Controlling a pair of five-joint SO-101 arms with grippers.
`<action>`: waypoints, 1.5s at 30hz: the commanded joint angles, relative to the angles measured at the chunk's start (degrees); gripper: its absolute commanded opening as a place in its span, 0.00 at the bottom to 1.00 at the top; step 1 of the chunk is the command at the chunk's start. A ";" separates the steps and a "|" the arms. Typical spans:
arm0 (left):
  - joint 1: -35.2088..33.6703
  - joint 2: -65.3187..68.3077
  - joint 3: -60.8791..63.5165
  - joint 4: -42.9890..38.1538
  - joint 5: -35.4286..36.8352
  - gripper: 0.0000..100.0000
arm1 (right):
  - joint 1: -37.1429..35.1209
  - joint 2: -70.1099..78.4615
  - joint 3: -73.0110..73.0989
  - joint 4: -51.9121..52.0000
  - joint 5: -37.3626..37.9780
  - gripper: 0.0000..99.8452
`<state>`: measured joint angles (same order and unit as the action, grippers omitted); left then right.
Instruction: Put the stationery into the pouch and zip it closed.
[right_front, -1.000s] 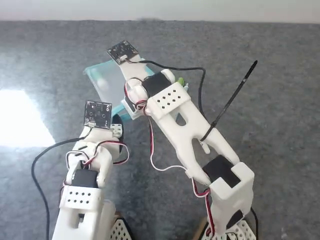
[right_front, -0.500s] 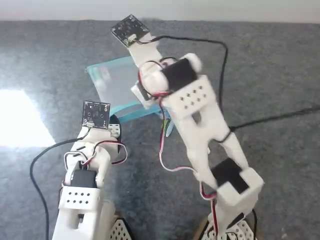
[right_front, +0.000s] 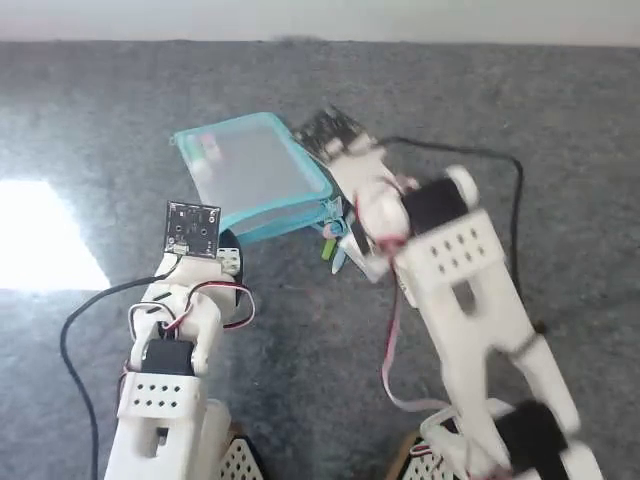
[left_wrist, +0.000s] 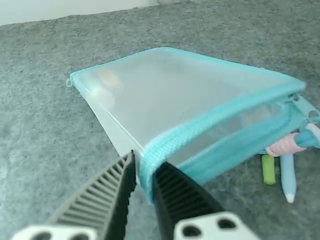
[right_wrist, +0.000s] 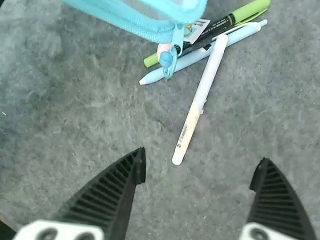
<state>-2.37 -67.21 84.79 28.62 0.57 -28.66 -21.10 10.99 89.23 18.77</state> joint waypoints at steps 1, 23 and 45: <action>-0.09 0.18 -0.31 -1.05 -0.26 0.01 | 1.01 -7.60 15.56 -9.27 0.88 0.34; 0.26 -0.09 0.40 -1.05 -0.26 0.01 | 11.38 11.56 36.04 -37.67 -3.25 0.33; 0.35 -0.09 0.57 -1.05 -0.26 0.01 | 6.99 15.52 35.96 -43.56 -3.34 0.22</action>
<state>-2.37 -67.21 85.85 28.62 0.57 -21.45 -5.63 47.21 46.77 14.81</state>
